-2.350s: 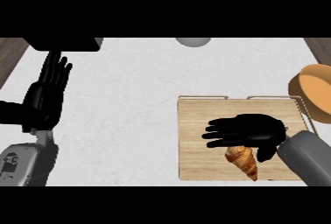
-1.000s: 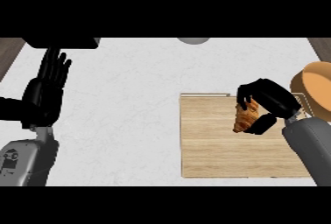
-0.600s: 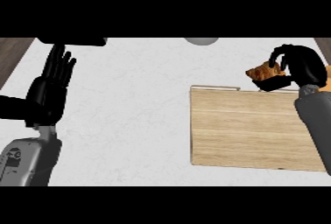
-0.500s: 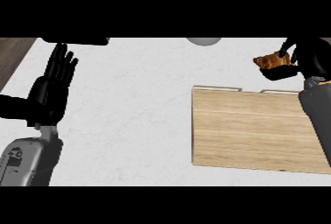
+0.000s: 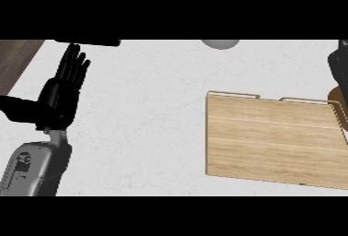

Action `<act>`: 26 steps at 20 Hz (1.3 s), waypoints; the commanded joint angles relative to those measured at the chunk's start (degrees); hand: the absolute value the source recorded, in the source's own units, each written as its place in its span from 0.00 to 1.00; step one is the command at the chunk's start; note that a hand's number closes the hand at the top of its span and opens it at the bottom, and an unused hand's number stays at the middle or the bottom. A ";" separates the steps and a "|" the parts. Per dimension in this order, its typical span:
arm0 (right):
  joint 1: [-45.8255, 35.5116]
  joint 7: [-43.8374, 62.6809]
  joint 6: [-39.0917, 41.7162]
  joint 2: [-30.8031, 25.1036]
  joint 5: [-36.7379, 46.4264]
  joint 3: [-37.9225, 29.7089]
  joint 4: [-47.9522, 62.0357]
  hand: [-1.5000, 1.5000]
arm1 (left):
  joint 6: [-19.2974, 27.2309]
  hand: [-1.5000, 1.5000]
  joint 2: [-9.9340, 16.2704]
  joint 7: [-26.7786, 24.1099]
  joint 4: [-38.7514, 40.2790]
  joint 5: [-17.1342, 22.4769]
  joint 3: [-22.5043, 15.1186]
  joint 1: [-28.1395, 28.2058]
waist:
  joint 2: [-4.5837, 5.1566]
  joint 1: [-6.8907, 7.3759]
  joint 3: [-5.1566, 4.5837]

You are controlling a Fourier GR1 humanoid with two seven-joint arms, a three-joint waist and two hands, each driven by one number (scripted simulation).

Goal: Pick the croissant from the tray and place it in the pot

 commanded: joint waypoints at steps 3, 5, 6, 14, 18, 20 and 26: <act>-10.11 21.17 5.45 3.43 12.81 2.12 6.24 1.00 | 1.34 0.50 -0.50 0.01 0.74 -0.62 0.58 -0.40 | -0.54 -1.96 0.38; -8.12 19.60 6.12 2.55 12.08 0.23 7.28 1.00 | -0.48 0.50 1.32 0.91 -2.38 0.74 1.52 3.89 | -1.05 -2.85 0.50; -8.24 17.91 6.00 1.00 11.00 -1.63 8.37 1.00 | 2.47 0.50 -0.83 1.69 -4.03 -1.08 -0.15 2.76 | -1.02 -3.24 0.57; 0.51 14.50 3.93 -1.46 11.57 -5.61 2.27 1.00 | 1.65 0.50 0.04 0.68 -1.68 -0.72 2.28 4.19 | -1.30 -5.48 0.57; 8.60 10.42 4.37 -1.82 8.50 -8.09 -6.22 1.00 | -0.34 0.50 2.31 0.42 -0.77 1.16 5.49 2.93 | -1.48 -6.04 0.57; 12.58 7.20 1.18 -3.80 6.59 -10.50 -8.59 1.00 | -0.11 0.50 1.19 -1.94 0.70 0.22 4.97 4.08 | -1.39 -6.14 0.57; 14.78 3.25 0.02 -5.79 5.73 -14.47 -4.57 1.00 | 1.60 0.50 -0.36 2.68 -4.83 -1.34 2.93 4.07 | -1.07 -4.88 0.59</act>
